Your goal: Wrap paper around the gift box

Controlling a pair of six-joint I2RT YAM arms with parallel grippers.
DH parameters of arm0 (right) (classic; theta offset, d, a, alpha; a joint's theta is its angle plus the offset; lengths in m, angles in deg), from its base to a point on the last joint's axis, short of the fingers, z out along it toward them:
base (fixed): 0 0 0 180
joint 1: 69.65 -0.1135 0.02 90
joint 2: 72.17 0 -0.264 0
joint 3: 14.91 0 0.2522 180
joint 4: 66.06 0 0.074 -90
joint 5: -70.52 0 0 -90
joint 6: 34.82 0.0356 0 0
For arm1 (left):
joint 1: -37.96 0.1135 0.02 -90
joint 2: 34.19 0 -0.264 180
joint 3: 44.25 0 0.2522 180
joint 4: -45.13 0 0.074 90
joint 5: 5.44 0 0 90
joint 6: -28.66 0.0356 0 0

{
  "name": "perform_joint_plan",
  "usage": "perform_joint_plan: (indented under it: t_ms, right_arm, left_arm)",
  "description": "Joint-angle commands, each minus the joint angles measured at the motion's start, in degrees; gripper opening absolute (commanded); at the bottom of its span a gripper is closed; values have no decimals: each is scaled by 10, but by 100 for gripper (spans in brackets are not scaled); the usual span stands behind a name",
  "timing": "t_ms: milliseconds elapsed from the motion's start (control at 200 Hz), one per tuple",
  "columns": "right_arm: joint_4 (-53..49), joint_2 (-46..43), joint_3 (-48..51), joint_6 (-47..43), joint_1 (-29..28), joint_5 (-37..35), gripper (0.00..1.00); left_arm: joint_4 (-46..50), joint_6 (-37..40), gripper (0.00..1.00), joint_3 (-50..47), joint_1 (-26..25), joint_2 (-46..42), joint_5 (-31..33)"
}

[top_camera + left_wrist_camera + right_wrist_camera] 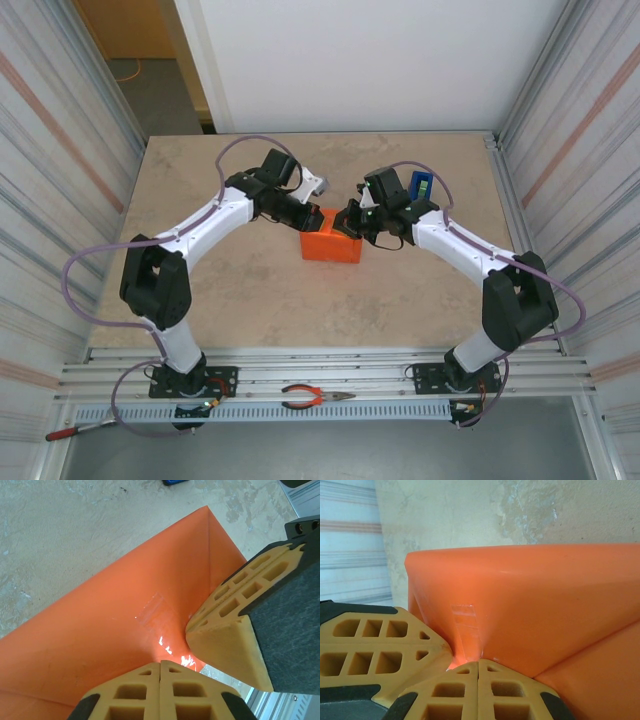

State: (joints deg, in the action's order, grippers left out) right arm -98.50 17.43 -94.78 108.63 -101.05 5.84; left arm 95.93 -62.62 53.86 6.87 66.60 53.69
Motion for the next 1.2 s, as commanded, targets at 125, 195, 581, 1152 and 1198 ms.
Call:
perform_joint_plan:
  t_ms: [125, 195, 581, 1152, 1198]
  right_arm:
    - [-74, 31, -13, -18, -10, -18, 17]
    - [-73, 31, -15, -19, -10, -16, 18]
    - [-88, 36, -36, -35, -10, -11, 21]
    - [-100, 34, -46, -45, -11, -9, 25]
    - [-100, 33, -46, -43, -11, -9, 25]
  left_arm:
    - [13, 10, 0, -33, 2, -16, 13]
    - [10, 11, 0, -37, 3, -16, 13]
    - [3, 10, 0, -48, 2, -18, 16]
    - [1, 10, 0, -52, -1, -17, 24]
    - [1, 10, 0, -52, -1, -17, 25]
